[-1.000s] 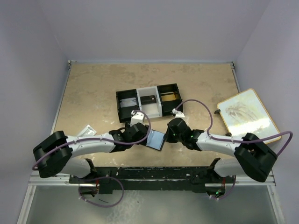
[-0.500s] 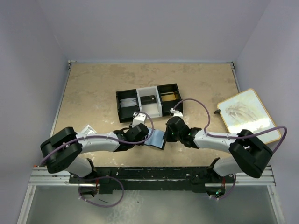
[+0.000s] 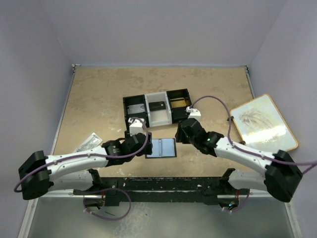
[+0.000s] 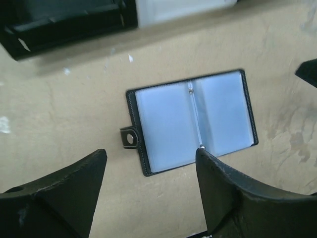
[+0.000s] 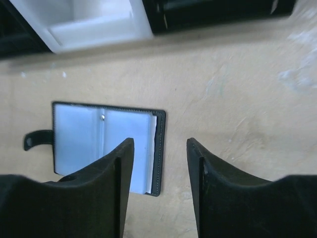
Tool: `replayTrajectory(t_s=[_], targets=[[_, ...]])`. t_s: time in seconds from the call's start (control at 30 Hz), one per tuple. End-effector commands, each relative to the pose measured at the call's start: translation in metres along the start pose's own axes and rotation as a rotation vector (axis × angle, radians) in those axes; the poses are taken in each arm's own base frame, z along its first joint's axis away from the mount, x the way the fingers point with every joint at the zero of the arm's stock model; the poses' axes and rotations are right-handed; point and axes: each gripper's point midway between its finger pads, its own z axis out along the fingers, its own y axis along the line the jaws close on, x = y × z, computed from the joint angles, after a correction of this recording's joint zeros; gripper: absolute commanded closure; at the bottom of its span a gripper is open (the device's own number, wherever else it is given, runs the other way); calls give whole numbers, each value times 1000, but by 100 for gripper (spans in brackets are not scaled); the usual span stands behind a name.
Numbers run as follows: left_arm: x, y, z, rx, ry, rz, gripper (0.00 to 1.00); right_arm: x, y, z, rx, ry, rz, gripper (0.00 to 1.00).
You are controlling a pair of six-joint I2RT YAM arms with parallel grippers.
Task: Take the credit cards out of the card holder
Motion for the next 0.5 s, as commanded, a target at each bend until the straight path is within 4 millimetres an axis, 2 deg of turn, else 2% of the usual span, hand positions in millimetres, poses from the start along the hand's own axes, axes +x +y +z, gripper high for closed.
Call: replayTrajectory(t_s=[0.0, 0.07, 0.17, 0.23, 0.4, 0.47], targets=[[-72, 19, -40, -124, -210, -1, 29, -71, -17, -48, 84, -253, -8, 45], [-98, 35, -60, -221, -285, 11, 28, -93, -24, -70, 90, -353, 5, 34], [-132, 62, -90, -383, -403, -11, 28, -123, -26, -105, 51, -497, 6, 26], [-148, 79, -111, -476, -460, -11, 28, -139, -28, -130, 17, -580, 21, 21], [-170, 102, -150, -537, -557, -72, 27, -159, -35, -177, -52, -716, 47, 2], [-174, 110, -162, -530, -582, -103, 27, -160, -38, -186, -65, -734, 60, 0]])
